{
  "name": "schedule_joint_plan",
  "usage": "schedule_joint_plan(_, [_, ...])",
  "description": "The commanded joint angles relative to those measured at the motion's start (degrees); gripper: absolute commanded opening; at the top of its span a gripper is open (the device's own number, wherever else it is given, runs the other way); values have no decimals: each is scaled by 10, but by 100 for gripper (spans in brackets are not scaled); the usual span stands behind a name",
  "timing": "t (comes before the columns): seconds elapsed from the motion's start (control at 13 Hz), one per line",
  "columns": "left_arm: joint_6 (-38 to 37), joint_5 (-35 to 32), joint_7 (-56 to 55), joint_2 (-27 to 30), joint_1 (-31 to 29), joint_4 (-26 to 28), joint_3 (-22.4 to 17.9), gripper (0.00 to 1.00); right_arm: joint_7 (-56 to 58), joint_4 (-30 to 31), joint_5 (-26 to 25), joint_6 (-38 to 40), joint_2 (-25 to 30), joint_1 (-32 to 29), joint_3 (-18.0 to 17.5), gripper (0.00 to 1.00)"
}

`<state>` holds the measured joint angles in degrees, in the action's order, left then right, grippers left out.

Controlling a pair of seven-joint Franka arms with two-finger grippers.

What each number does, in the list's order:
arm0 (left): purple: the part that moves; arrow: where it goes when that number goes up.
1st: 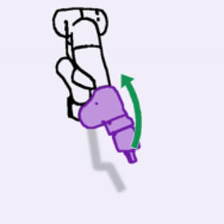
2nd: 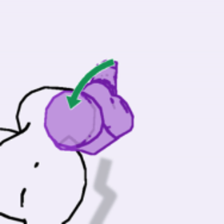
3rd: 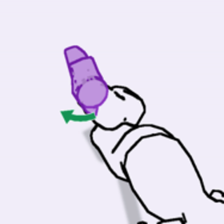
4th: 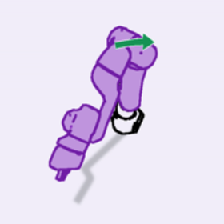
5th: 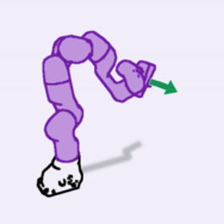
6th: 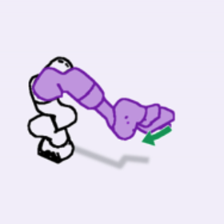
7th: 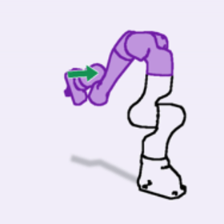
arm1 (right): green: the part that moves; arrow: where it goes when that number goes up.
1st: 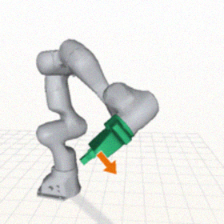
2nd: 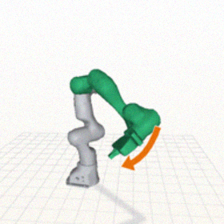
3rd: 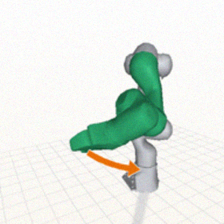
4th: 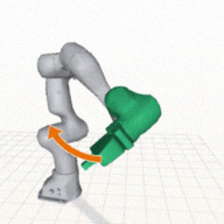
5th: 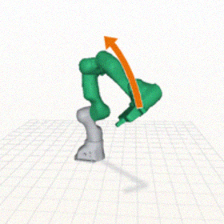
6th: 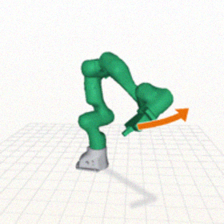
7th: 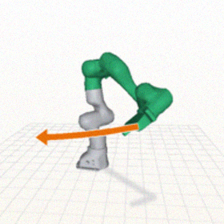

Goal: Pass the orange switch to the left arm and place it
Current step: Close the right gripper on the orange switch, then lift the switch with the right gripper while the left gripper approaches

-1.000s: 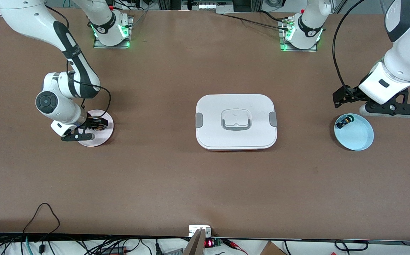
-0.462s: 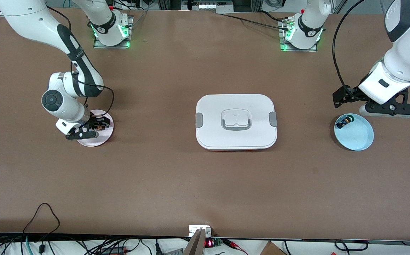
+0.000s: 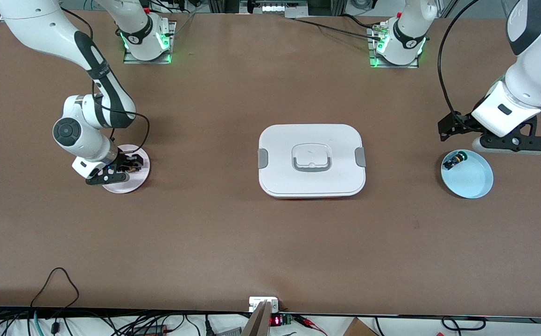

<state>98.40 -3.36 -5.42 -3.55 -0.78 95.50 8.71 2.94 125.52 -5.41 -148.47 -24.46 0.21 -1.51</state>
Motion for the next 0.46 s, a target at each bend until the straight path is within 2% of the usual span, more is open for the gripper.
schedule_joint_plan(0.0, [-22, -9, -6, -2, 3, -16, 2, 100, 10, -10, 1, 10, 15, 8, -10, 16])
schedule_joint_plan(0.15, [-23, -9, -6, -2, 3, -16, 2, 100, 11, -20, 2, 20, 26, 8, -12, 14])
schedule_joint_plan(0.31, [-23, -9, -5, -3, 2, -17, 1, 100, 11, -51, 7, 68, 32, 9, -13, 12])
schedule_joint_plan(0.38, [-23, -6, -6, -3, 2, -18, 0, 100, 11, -68, 19, 96, 37, 10, -27, 12])
